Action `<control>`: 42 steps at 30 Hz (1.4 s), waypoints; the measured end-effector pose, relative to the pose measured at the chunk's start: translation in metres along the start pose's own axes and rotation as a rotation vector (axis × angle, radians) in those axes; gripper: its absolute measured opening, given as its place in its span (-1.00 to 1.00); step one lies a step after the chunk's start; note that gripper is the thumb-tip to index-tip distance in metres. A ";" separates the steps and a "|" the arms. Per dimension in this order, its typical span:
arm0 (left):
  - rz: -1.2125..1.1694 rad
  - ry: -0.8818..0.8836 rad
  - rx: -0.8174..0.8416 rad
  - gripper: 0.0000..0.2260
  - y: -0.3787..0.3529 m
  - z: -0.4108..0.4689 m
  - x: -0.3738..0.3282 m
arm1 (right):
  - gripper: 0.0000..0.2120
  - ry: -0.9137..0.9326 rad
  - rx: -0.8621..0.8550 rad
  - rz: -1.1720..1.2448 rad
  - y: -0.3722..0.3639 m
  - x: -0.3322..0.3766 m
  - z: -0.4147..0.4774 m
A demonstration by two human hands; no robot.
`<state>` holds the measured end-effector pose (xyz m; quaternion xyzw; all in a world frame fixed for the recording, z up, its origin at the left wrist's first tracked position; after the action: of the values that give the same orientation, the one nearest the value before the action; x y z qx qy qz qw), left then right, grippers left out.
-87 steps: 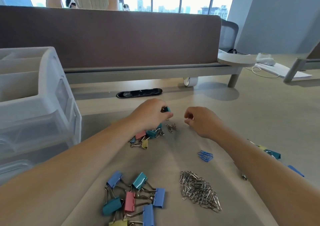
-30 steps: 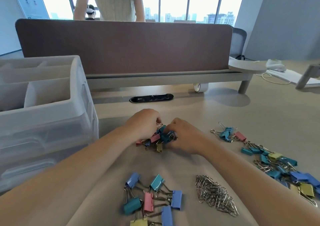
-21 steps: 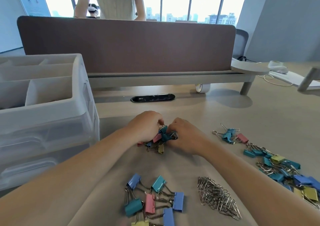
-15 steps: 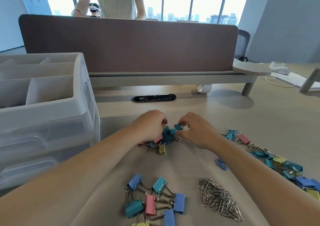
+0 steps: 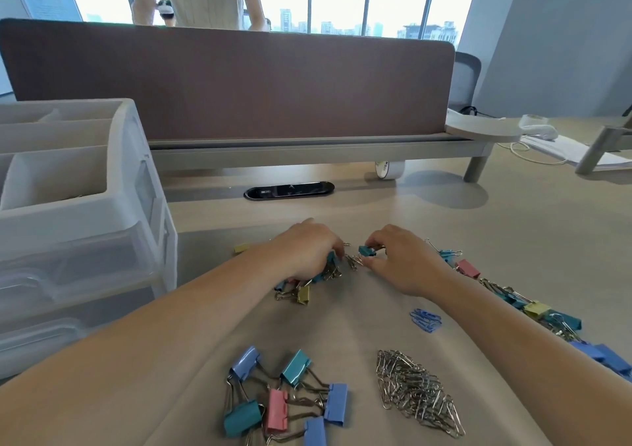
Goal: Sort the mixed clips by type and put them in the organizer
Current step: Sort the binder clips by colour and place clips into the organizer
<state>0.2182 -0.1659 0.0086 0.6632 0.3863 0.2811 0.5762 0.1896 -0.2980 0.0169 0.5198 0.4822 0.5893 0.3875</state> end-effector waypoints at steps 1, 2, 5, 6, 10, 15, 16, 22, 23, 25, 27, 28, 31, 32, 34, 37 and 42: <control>0.000 0.002 0.002 -0.54 -0.001 0.000 0.000 | -0.64 0.000 0.001 0.003 0.000 0.000 0.000; -0.003 0.007 0.004 -0.55 -0.002 0.001 0.001 | -0.64 0.002 0.000 0.005 0.000 -0.001 0.000; -0.030 0.016 -0.014 -0.64 -0.002 0.001 0.006 | -0.64 0.004 -0.004 0.010 -0.001 -0.003 0.000; -0.037 0.012 -0.024 -0.68 0.000 -0.001 0.005 | -0.64 0.005 -0.006 0.015 -0.001 -0.003 0.000; -0.051 -0.001 -0.041 -0.74 0.005 -0.008 0.004 | -0.65 0.011 -0.016 0.034 -0.001 -0.003 0.000; -0.114 -0.028 -0.098 -0.77 0.014 -0.013 0.001 | -0.67 0.016 -0.027 0.061 -0.001 -0.003 -0.003; -0.128 -0.037 -0.109 -0.79 0.016 -0.014 0.000 | -0.67 0.016 -0.032 0.063 0.000 -0.003 -0.004; -0.173 -0.072 -0.196 -0.81 0.035 -0.023 -0.010 | -0.66 0.019 -0.056 0.056 0.005 -0.003 -0.009; -0.174 -0.073 -0.209 -0.81 0.038 -0.024 -0.012 | -0.66 0.022 -0.062 0.058 0.006 -0.003 -0.010; -0.177 -0.062 -0.233 -0.80 0.043 -0.026 -0.014 | -0.67 0.024 -0.071 0.059 0.008 -0.004 -0.013; -0.193 -0.027 -0.262 -0.79 0.047 -0.027 -0.014 | -0.68 0.020 -0.077 0.063 0.011 -0.007 -0.017; -0.213 -0.008 -0.278 -0.80 0.049 -0.027 -0.014 | -0.69 0.015 -0.080 0.064 0.012 -0.010 -0.018; -0.281 -0.002 -0.324 -0.86 0.055 -0.029 -0.022 | -0.71 -0.010 -0.078 0.050 0.015 -0.023 -0.025; -0.305 -0.006 -0.331 -0.88 0.056 -0.029 -0.027 | -0.71 -0.017 -0.073 0.033 0.016 -0.027 -0.026; -0.370 -0.016 -0.333 -0.89 0.055 -0.026 -0.040 | -0.69 -0.045 -0.065 -0.018 0.019 -0.042 -0.034; -0.413 -0.025 -0.308 -0.88 0.048 -0.017 -0.062 | -0.67 -0.066 -0.070 -0.049 0.021 -0.060 -0.041; -0.424 0.033 -0.270 -0.86 0.026 0.005 -0.082 | -0.68 -0.026 -0.029 -0.103 0.013 -0.065 -0.044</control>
<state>0.1827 -0.2384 0.0394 0.4796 0.4853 0.2137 0.6991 0.1570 -0.3705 0.0144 0.4960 0.4949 0.5686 0.4309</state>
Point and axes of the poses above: each hand's wrist, its own z-axis towards the middle knuckle, its own y-axis out of the back of the hand, x = y × z, the point moved 8 cm from there along z, towards the middle knuckle, and after that the axes turned 5 degrees about x, right-handed, at the moved point
